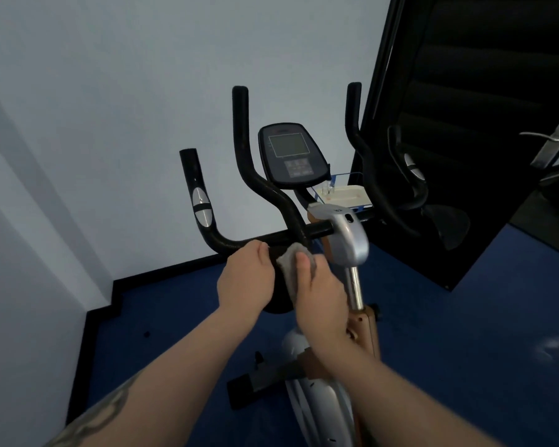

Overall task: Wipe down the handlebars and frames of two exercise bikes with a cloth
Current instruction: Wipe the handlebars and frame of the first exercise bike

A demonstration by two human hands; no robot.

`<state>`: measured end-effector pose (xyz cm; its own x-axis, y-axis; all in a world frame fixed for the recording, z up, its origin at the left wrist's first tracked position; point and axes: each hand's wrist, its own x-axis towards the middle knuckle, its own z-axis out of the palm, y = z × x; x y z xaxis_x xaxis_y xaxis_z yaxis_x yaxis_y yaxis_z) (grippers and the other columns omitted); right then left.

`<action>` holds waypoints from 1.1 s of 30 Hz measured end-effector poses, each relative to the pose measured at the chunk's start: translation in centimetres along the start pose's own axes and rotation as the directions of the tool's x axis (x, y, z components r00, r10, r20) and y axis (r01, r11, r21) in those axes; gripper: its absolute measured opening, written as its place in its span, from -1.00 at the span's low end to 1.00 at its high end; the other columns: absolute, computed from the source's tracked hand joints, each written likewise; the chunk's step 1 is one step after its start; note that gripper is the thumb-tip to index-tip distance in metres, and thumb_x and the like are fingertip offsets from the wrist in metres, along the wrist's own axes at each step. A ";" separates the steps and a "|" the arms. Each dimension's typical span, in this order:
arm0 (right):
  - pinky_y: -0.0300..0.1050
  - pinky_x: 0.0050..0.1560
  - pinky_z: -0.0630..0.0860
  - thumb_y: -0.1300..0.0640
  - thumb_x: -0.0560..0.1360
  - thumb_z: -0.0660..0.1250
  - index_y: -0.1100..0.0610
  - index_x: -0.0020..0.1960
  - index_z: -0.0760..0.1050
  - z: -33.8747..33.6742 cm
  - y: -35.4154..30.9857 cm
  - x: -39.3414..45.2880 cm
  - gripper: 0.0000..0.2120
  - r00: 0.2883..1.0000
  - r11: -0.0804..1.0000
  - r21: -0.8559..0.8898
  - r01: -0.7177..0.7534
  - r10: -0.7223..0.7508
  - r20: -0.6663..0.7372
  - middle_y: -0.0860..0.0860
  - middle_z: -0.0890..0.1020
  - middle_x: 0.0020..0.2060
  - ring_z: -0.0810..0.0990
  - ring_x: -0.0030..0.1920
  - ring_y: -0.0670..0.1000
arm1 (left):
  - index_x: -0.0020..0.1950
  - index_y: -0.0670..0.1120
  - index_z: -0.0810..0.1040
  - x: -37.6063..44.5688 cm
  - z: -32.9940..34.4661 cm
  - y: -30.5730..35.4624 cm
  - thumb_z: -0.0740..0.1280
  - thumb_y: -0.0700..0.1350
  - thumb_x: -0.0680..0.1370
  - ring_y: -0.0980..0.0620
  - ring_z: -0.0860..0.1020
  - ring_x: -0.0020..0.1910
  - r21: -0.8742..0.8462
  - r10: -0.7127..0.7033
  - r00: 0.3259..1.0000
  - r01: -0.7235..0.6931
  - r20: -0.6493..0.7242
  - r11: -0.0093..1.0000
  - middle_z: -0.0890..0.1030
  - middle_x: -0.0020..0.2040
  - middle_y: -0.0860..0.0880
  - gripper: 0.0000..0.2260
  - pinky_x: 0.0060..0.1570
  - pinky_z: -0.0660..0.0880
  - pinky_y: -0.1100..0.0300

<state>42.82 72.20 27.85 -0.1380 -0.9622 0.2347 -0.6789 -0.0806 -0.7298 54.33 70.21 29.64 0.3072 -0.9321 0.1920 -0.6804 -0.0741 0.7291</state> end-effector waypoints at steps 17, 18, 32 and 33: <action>-0.01 -0.25 0.31 -0.07 0.63 -0.08 0.08 0.16 0.35 -0.7 -1.2 5.3 -0.67 0.940 0.898 -0.358 0.255 -0.143 0.311 0.09 0.58 -0.02 0.56 -0.07 0.16 | 0.00 0.00 0.60 -0.1 0.5 -0.3 0.15 -0.10 0.61 0.14 0.55 -0.15 -0.308 -0.100 0.990 0.065 -0.100 0.949 0.61 -0.12 0.07 -0.78 -0.19 0.49 0.15; 0.00 -0.24 0.29 -0.06 0.63 -0.08 0.08 0.18 0.37 -0.6 -1.3 5.7 -0.65 0.942 0.883 -0.395 0.252 -0.130 0.310 0.08 0.57 0.02 0.55 -0.04 0.16 | -0.01 0.01 0.60 -0.1 0.5 -0.3 0.16 -0.10 0.60 0.14 0.55 -0.16 -0.303 -0.094 0.990 0.060 -0.102 0.951 0.61 -0.13 0.07 -0.79 -0.21 0.49 0.15; 0.02 -0.05 0.51 -0.14 0.58 0.12 -0.06 0.13 0.53 -3.2 -2.0 12.5 -0.70 0.931 0.925 -0.100 0.366 -0.364 0.031 -0.02 0.42 0.02 0.50 -0.02 0.01 | -0.11 0.03 0.45 1.3 -1.4 -0.2 0.19 -0.08 0.57 0.04 0.52 -0.20 0.041 0.153 0.985 -0.157 0.084 0.987 0.51 -0.18 0.10 -0.91 -0.06 0.49 -0.06; 0.02 0.01 0.48 -0.10 0.57 0.17 -0.04 0.18 0.53 -2.2 -2.8 13.6 -0.72 0.922 0.919 -0.069 0.387 -0.386 0.035 0.01 0.44 0.03 0.48 0.04 0.03 | -0.12 0.02 0.48 2.1 -1.9 0.0 0.23 -0.07 0.56 0.07 0.51 -0.18 0.039 0.172 0.982 -0.175 0.079 0.984 0.51 -0.15 0.10 -0.92 -0.02 0.48 -0.03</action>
<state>41.29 59.87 34.49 0.1601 -0.8652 0.4752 -0.7271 -0.4290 -0.5360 56.24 68.93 31.28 0.1319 -0.9561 0.2617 -0.7493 0.0767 0.6578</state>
